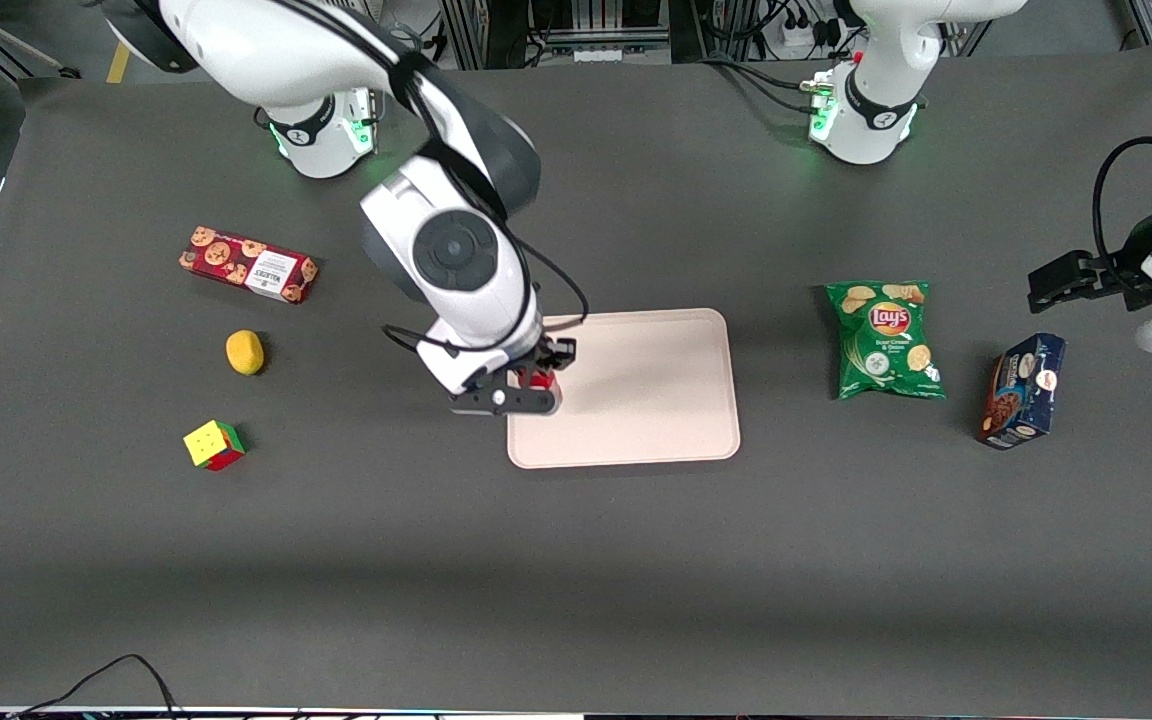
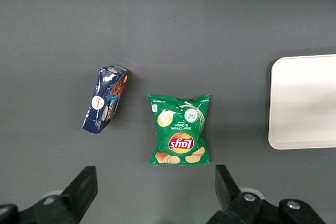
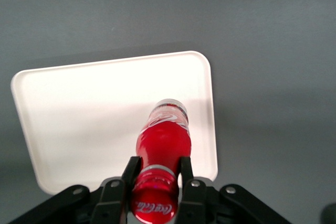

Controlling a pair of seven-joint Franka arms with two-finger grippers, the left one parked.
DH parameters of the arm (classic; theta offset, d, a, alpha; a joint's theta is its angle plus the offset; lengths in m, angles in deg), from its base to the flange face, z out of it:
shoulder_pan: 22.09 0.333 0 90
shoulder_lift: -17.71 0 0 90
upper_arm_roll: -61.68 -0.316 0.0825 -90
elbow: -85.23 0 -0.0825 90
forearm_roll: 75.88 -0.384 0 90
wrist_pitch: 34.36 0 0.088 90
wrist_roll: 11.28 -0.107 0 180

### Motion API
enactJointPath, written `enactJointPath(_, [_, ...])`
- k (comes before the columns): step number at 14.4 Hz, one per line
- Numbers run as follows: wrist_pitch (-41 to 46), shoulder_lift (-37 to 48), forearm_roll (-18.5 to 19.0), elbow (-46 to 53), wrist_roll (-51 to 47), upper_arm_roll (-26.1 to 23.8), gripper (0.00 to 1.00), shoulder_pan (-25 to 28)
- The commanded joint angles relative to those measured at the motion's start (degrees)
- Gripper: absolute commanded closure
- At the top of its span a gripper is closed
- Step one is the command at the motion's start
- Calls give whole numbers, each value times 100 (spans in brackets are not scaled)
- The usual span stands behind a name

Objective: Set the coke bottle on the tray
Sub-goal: 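Lower the bottle onto the tray and open the right gripper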

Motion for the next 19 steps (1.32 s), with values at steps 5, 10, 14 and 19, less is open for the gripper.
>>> enactJointPath(5, [-552, -145, 138, -516, -224, 26, 100, -26])
enactJointPath(10, [-798, -171, 129, -727, -233, 26, 100, -52])
enactJointPath(14, [-859, -171, 129, -789, -268, 35, 53, -52])
enactJointPath(19, [-904, -49, 86, -798, -451, 27, 0, -96])
